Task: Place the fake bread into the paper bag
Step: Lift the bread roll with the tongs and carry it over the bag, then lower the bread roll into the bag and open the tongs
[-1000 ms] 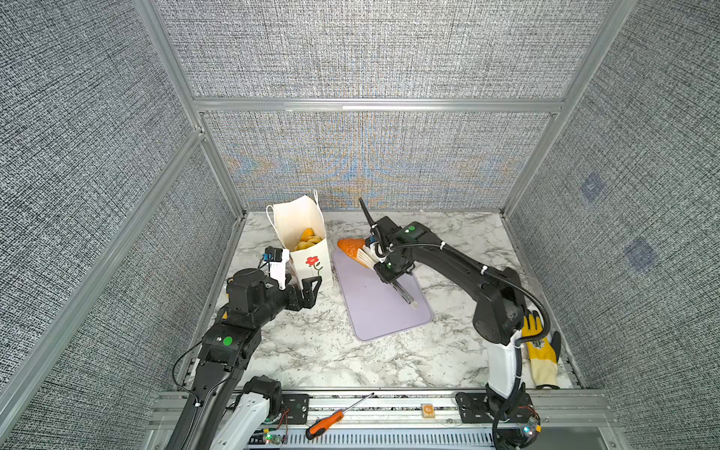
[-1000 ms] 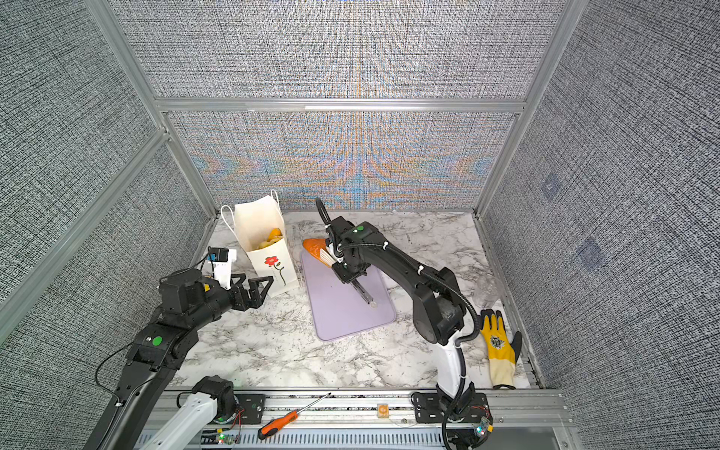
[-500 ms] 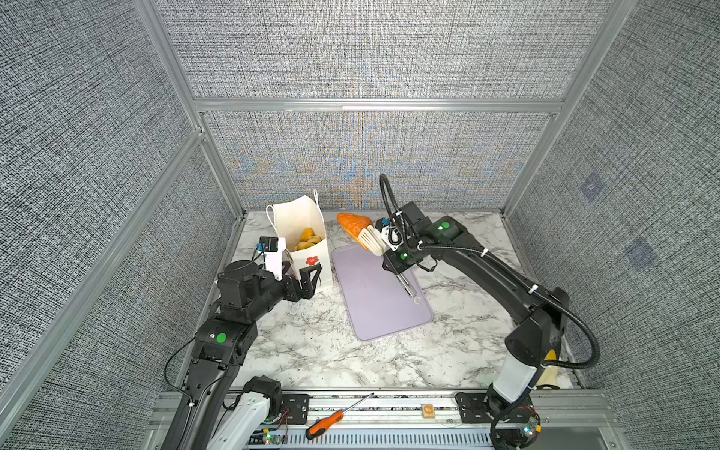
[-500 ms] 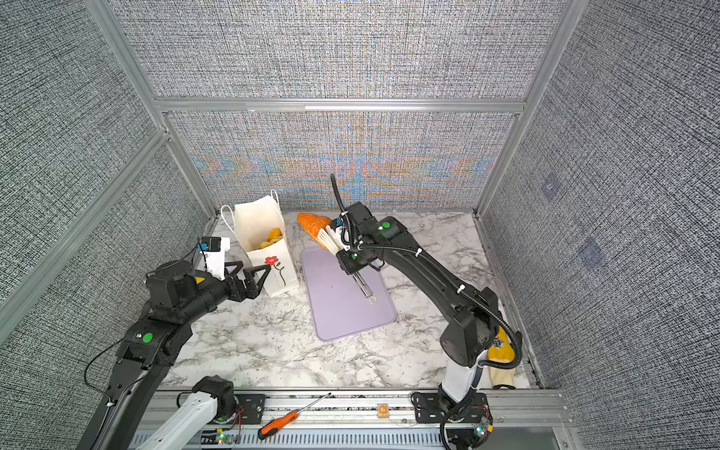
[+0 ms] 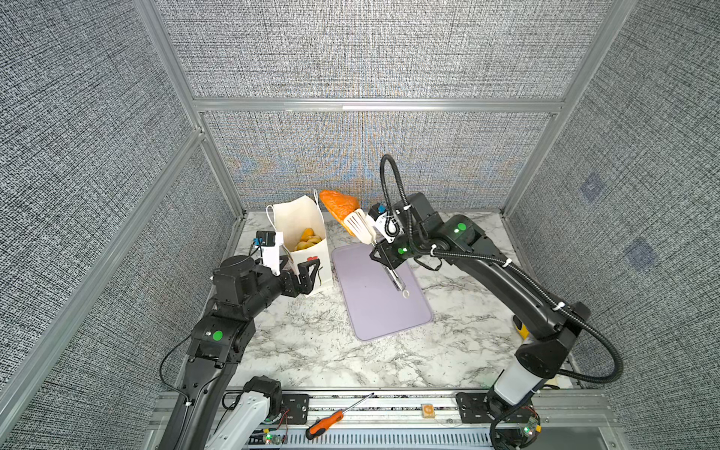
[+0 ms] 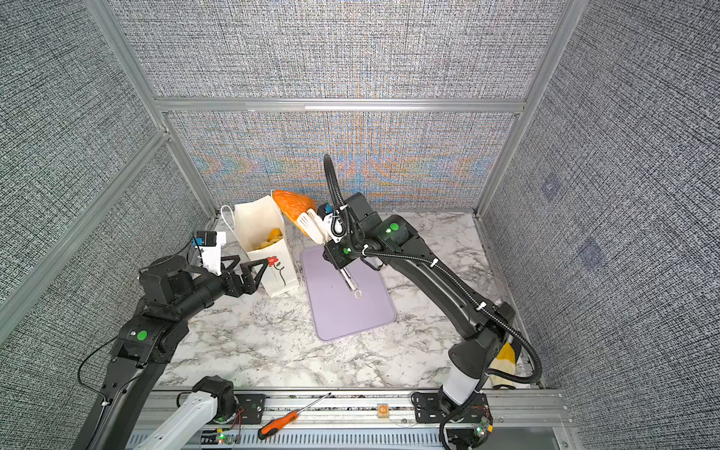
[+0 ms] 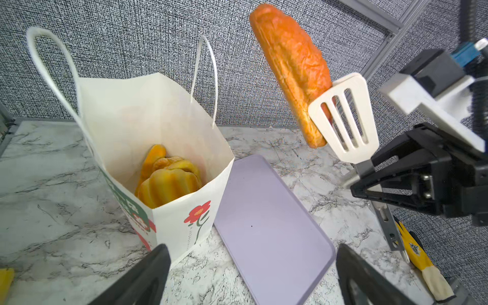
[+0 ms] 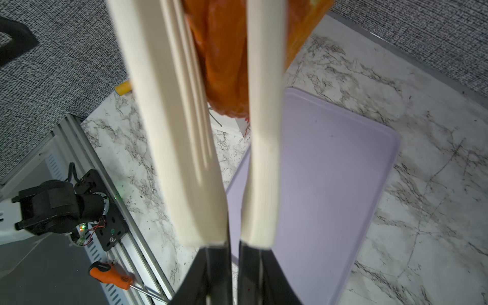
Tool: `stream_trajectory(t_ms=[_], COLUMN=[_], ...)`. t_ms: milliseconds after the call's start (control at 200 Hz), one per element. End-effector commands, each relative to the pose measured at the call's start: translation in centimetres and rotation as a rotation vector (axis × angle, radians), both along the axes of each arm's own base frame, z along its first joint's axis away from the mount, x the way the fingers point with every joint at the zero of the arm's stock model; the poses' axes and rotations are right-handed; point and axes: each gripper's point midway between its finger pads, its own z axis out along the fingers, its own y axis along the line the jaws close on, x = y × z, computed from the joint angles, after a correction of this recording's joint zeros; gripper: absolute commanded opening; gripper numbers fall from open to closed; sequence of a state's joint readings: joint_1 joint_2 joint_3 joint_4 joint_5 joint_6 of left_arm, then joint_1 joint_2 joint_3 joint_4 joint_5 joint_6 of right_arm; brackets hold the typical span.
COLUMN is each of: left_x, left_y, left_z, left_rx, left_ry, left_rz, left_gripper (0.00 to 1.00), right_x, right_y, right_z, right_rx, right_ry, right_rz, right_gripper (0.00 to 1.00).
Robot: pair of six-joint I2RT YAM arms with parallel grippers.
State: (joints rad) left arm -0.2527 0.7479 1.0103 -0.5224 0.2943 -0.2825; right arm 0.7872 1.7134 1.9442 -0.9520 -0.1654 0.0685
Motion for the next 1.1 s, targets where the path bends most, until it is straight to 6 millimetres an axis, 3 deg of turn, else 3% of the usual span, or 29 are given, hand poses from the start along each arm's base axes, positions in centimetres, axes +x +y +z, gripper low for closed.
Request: stream_trajectory(t_ms=[0,195,405,790,1096], left_x=[-0.1,-0.4,-0.7,-0.7,-0.6], left_y=[0.1,0.6,1.0,1.1,1.1], left_z=[0.5,0.2,0.1,-0.4,-0.8], left_rx=[0.011,0.028,0.043,0.052,0.055], left_ry=[-0.024,-0.021,-0.020,-0.009,-0.002], left_rz=[-0.001,0.019,0.035,0.039,0.039], left_gripper=[0.99,0.99,0.99,0.99,0.99], right_x=[0.0,-0.1,0.3,2.8,3.6], right_y=[2.3,6.1,8.8,10.1,10.4], right_z=[1.3,1.0,-0.1,-3.3,-4.1], right_rx=[0.062,0.089,0.095,0.055,0.049], right_ry=[-0.030,-0.018,0.013,0.049,0.070], right_rz=[0.044,0.111,0.149,0.120,0.114], right_gripper=[0.26,0.26,0.26,0.26,0.27])
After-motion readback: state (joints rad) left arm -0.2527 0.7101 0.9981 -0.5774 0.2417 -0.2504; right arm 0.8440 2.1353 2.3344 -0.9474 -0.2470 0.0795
